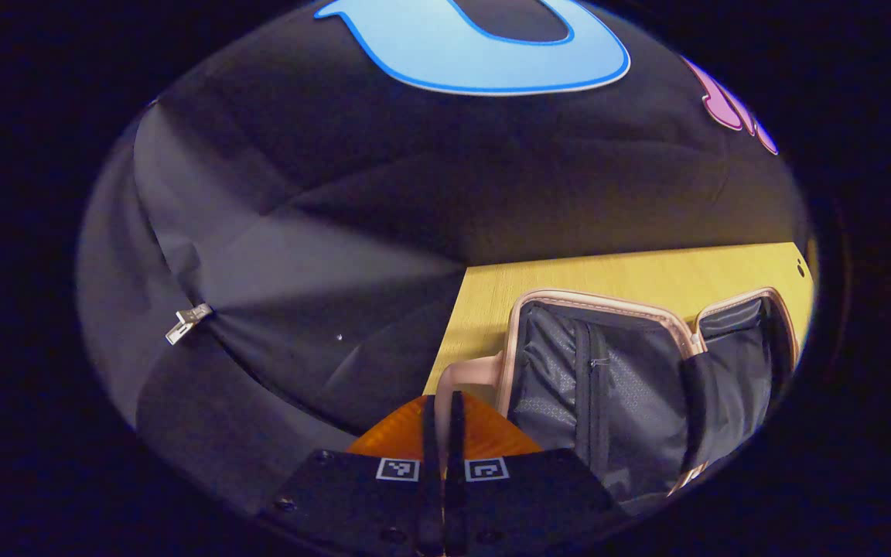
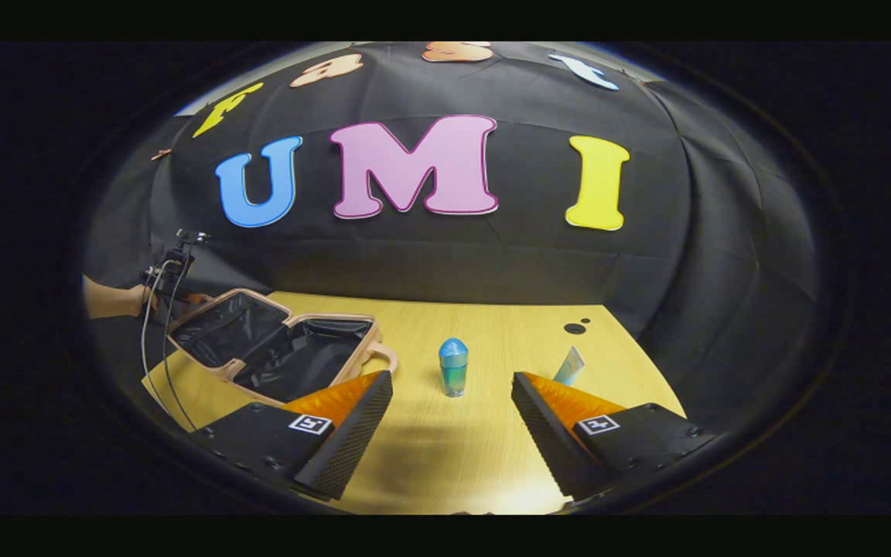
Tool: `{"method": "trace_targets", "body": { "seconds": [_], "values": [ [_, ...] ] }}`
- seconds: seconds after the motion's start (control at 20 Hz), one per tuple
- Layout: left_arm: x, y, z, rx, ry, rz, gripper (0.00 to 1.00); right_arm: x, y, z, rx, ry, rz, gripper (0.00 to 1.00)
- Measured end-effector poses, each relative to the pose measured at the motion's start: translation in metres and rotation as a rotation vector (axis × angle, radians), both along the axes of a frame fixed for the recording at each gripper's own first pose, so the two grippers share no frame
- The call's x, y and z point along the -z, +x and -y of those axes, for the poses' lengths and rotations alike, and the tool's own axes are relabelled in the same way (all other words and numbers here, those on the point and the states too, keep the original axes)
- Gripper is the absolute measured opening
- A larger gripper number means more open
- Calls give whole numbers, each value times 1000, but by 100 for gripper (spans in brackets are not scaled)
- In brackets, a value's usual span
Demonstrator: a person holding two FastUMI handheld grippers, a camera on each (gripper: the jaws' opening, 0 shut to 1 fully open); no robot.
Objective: First open the suitcase, pack the skin care products into it, and then close the suitcase.
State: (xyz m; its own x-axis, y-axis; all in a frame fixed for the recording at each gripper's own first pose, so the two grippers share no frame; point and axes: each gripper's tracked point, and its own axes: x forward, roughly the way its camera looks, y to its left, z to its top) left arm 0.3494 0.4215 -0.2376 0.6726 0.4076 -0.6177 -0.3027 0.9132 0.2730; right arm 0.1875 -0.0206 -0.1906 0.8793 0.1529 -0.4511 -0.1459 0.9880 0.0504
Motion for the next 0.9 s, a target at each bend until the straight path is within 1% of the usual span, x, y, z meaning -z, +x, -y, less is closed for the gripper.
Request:
{"method": "trace_targets", "body": {
  "seconds": [0.05, 0.1, 0.15, 0.2, 0.25, 0.3, 0.35, 0.4, 0.45, 0.5, 0.55, 0.6, 0.7, 0.75, 0.8, 0.85, 0.9],
  "values": [
    [23, -1, -5, -19, -44, -12, 8, 1, -3, 0, 6, -11, 2, 99],
    [35, -4, -9, -33, -47, -19, 8, 3, -4, 2, 9, -20, 4, 99],
    [38, -9, -18, -52, -34, -28, 11, 4, -6, 2, 13, -27, 5, 98],
    [35, -12, -25, -67, -11, -10, 16, 4, -6, 4, 18, -33, 8, 99],
    [26, -10, -22, -55, -18, 39, 20, 3, -6, 6, 24, -37, 14, 98],
    [15, -9, -14, -40, -21, 87, 22, 2, -6, 8, 32, -39, 20, 98],
    [3, -11, 0, -27, -29, 109, 42, -1, -4, 12, 42, -39, 30, 96],
    [-8, -19, 25, 7, -37, 122, 54, -3, -3, 17, 49, -43, 38, 96],
    [-24, -24, 53, 51, -37, 160, 82, -5, 0, 23, 59, -51, 48, 96],
    [-41, -23, 90, 104, -40, 212, 94, -6, 1, 31, 72, -63, 51, 96],
    [-58, -25, 129, 147, -49, 268, 98, -8, 3, 38, 87, -63, 55, 96],
    [-71, -30, 168, 179, -64, 314, 98, -10, 5, 47, 106, -54, 55, 96],
    [-81, -43, 235, 204, -146, 343, 98, -14, 10, 61, 137, -40, 61, 97],
    [-83, -49, 267, 216, -187, 352, 98, -15, 12, 67, 148, -51, 61, 96],
    [-87, -50, 299, 243, -209, 375, 98, -18, 14, 74, 154, -55, 64, 97],
    [-97, -49, 337, 292, -215, 404, 98, -20, 16, 77, 155, -48, 69, 97],
    [-104, -49, 365, 339, -208, 420, 98, -22, 18, 82, 162, -44, 74, 97]
  ]
}}
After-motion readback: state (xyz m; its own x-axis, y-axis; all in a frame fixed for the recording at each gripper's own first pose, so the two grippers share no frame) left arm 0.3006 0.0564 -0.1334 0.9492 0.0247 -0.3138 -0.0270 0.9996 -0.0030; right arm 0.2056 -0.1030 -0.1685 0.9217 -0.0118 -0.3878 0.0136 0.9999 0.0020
